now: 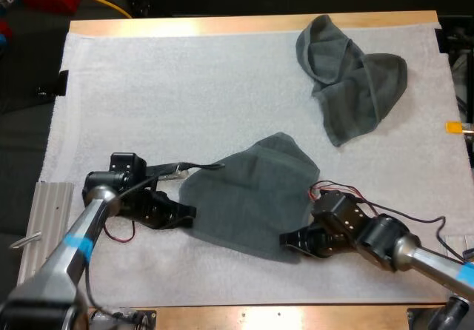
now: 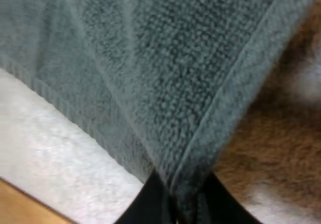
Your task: Pick towel from pile, fold and stack
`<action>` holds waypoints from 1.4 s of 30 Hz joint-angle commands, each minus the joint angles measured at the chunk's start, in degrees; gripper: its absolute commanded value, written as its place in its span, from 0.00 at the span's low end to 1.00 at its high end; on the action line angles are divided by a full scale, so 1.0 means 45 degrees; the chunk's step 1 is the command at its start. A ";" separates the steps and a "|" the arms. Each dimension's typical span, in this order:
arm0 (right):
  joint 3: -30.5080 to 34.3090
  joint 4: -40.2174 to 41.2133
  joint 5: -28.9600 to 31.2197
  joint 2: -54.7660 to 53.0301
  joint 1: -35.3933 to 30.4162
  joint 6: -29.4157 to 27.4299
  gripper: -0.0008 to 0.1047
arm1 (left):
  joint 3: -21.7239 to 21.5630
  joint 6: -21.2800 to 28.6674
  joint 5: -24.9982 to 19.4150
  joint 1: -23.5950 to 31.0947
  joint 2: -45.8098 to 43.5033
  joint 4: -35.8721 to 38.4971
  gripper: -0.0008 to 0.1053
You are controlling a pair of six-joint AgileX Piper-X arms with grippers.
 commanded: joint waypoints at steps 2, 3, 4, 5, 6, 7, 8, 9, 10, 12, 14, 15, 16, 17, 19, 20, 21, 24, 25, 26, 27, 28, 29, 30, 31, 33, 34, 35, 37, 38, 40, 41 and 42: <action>0.0001 0.0131 0.0076 -0.0707 0.0001 -0.0164 0.02 | -0.0056 0.0124 0.0306 -0.0065 -0.1015 0.0416 0.01; -0.0064 0.0330 0.0121 -0.1027 0.0001 -0.0164 0.02 | -0.0063 0.0124 0.0484 -0.0089 -0.1452 0.0599 0.01; -0.0153 0.0586 0.0211 -0.1292 0.0001 -0.0164 0.02 | -0.0059 0.0124 0.0626 -0.0101 -0.1767 0.0724 0.01; -0.0293 0.0926 0.0315 -0.1516 0.0001 -0.0181 0.02 | -0.0059 0.0124 0.0715 -0.0121 -0.2050 0.0847 0.01; -0.0564 0.1509 0.0411 -0.1804 0.0001 -0.0299 0.02 | -0.0059 0.0124 0.0753 -0.0174 -0.2430 0.1023 0.01; -0.0806 0.1971 0.0444 -0.1985 0.0001 -0.0483 0.02 | -0.0059 0.0124 0.0744 -0.0223 -0.2743 0.1182 0.01; -0.1059 0.2372 0.0506 -0.2119 0.0001 -0.0690 0.02 | -0.0082 0.0124 0.0746 -0.0299 -0.3008 0.1360 0.01; -0.1413 0.2891 0.0599 -0.2292 0.0001 -0.0914 0.02 | -0.0152 0.0124 0.0746 -0.0472 -0.3362 0.1655 0.01; -0.1691 0.3271 0.0658 -0.2399 0.0001 -0.1018 0.02 | -0.0233 0.0124 0.0746 -0.0650 -0.3610 0.1879 0.01; -0.2413 0.4083 0.0666 -0.2543 0.0001 -0.1327 0.02 | -0.0502 0.0063 0.0746 -0.1115 -0.4169 0.2372 0.01; -0.2997 0.4963 0.0666 -0.2639 0.0001 -0.1633 0.02 | -0.0850 -0.0046 0.0651 -0.1589 -0.4650 0.2780 0.01; -0.3432 0.5542 0.0696 -0.2706 0.0001 -0.1757 0.02 | -0.1117 -0.0171 0.0453 -0.1887 -0.4962 0.3035 0.01; -0.3751 0.5939 0.0744 -0.2761 0.0001 -0.1844 0.02 | -0.1341 -0.0279 0.0262 -0.2117 -0.5227 0.3250 0.01; -0.4031 0.6259 0.0759 -0.2823 0.0004 -0.1960 0.02 | -0.1570 -0.0328 0.0038 -0.2308 -0.5464 0.3444 0.01; -0.4615 0.6950 0.0756 -0.2989 0.0008 -0.2212 0.02 | -0.2228 -0.0620 -0.0688 -0.2794 -0.5966 0.3889 0.01; -0.4847 0.7260 0.0756 -0.3068 0.0008 -0.2289 0.02 | -0.2508 -0.0741 -0.0972 -0.2962 -0.6125 0.4091 0.01; -0.5155 0.7700 0.0756 -0.3167 0.0008 -0.2328 0.02 | -0.2862 -0.0858 -0.1252 -0.3167 -0.6345 0.4431 0.01; -0.5865 0.8674 0.0731 -0.3518 0.0036 -0.2327 0.02 | -0.3698 -0.1082 -0.1615 -0.3650 -0.6704 0.5222 0.01; -0.6047 0.8906 0.0637 -0.3627 0.0040 -0.2327 0.02 | -0.3913 -0.1203 -0.1689 -0.3796 -0.6794 0.5500 0.01; -0.6200 0.9117 0.0418 -0.3719 0.0036 -0.2327 0.02 | -0.4098 -0.1288 -0.1732 -0.3935 -0.6861 0.5793 0.01; -0.6379 0.9400 0.0150 -0.3846 0.0036 -0.2327 0.02 | -0.4362 -0.1405 -0.1853 -0.4177 -0.6934 0.6185 0.01; -0.6496 0.9616 -0.0008 -0.3945 0.0036 -0.2327 0.02 | -0.4546 -0.1484 -0.2005 -0.4384 -0.6981 0.6444 0.01; -0.6588 0.9816 -0.0098 -0.4038 0.0036 -0.2327 0.02 | -0.4683 -0.1573 -0.2223 -0.4595 -0.7029 0.6637 0.01; -0.6685 1.0060 -0.0229 -0.4147 0.0036 -0.2327 0.02 | -0.4830 -0.1708 -0.2501 -0.4872 -0.7083 0.6896 0.01; -0.6737 1.0235 -0.0357 -0.4226 0.0036 -0.2327 0.02 | -0.4920 -0.1817 -0.2655 -0.5073 -0.7115 0.7100 0.01; -0.6760 1.0532 -0.0808 -0.4407 0.0036 -0.2309 0.02 | -0.5054 -0.2199 -0.2727 -0.5586 -0.7205 0.7496 0.01; -0.6757 1.0664 -0.1090 -0.4487 0.0036 -0.2289 0.02 | -0.5088 -0.2417 -0.2729 -0.5798 -0.7268 0.7652 0.01; -0.6757 1.0821 -0.1314 -0.4550 0.0036 -0.2290 0.02 | -0.5094 -0.2633 -0.2783 -0.6002 -0.7345 0.7764 0.01; -0.6757 1.1323 -0.1481 -0.4662 0.0036 -0.2291 0.02 | -0.5098 -0.3181 -0.3205 -0.6561 -0.7521 0.7920 0.01; -0.6757 1.1505 -0.1447 -0.4675 0.0036 -0.2303 0.02 | -0.5098 -0.3342 -0.3380 -0.6769 -0.7537 0.7966 0.01; -0.6717 1.1757 -0.1408 -0.4673 0.0036 -0.2408 0.02 | -0.5098 -0.3652 -0.3639 -0.7142 -0.7540 0.8060 0.01; -0.6652 1.1723 -0.1410 -0.4673 0.0036 -0.2436 0.02 | -0.5098 -0.3717 -0.3752 -0.7260 -0.7502 0.8060 0.01; -0.6542 1.1669 -0.1364 -0.4673 0.0036 -0.2436 0.02 | -0.5098 -0.3748 -0.3966 -0.7365 -0.7405 0.8056 0.01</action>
